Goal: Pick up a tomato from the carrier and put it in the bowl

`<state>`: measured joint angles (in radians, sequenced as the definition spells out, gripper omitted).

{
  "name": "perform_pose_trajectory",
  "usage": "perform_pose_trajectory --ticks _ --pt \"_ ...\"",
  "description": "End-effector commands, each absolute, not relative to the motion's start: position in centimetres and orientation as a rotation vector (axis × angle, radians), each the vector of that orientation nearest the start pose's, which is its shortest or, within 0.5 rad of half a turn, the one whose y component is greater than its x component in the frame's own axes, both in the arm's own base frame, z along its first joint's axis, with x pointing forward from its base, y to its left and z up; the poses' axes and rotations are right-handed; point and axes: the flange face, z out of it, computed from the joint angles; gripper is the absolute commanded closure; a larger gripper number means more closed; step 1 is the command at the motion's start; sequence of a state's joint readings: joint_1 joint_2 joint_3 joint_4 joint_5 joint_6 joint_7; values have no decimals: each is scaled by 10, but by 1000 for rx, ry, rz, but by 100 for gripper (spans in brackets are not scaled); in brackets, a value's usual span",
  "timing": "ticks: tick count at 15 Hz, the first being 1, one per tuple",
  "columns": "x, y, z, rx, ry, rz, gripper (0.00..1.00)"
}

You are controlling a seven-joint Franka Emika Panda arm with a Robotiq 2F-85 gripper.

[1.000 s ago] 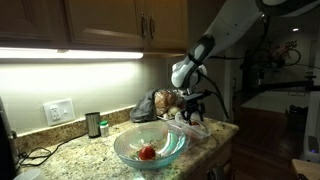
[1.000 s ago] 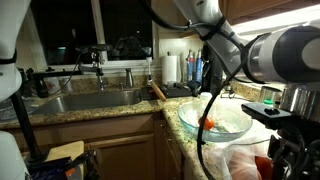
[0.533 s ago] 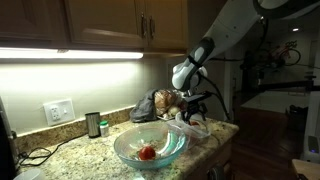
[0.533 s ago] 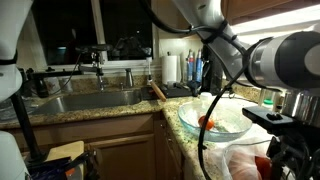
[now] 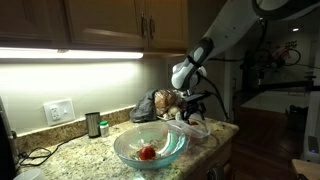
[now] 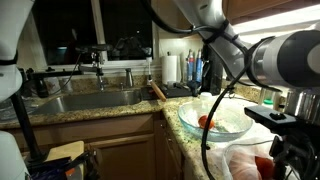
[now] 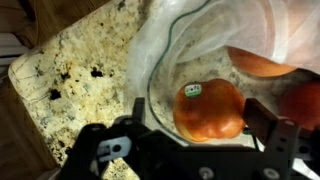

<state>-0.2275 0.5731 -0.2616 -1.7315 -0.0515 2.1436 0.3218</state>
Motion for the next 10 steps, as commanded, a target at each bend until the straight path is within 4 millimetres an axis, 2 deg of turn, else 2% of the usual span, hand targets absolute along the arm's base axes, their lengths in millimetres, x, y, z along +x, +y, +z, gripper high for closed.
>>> perform_pose_trajectory --ticks 1,10 --pt "588 -308 247 -3080 1197 229 0" --pt "604 -319 239 -3093 1185 216 0"
